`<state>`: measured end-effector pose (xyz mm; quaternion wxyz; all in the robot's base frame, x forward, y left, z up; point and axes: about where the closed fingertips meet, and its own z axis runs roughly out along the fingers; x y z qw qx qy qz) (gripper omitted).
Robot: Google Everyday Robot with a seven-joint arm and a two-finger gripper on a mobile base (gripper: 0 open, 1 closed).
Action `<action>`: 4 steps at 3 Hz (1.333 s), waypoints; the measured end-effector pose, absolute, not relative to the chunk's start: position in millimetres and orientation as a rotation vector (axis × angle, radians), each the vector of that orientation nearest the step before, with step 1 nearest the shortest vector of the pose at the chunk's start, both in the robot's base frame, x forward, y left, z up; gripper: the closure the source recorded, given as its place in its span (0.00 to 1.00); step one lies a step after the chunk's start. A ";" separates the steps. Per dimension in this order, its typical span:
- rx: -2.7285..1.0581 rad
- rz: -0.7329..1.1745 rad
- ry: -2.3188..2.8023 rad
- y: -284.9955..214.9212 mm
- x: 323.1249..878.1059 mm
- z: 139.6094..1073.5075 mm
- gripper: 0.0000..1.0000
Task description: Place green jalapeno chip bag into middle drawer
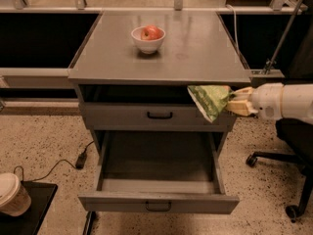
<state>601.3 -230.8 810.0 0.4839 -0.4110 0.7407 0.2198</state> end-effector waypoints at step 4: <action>-0.981 0.888 1.918 -172.1 591.2 643.0 1.00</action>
Offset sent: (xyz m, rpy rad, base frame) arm -0.0107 0.0807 -0.2189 0.1488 0.3362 0.1462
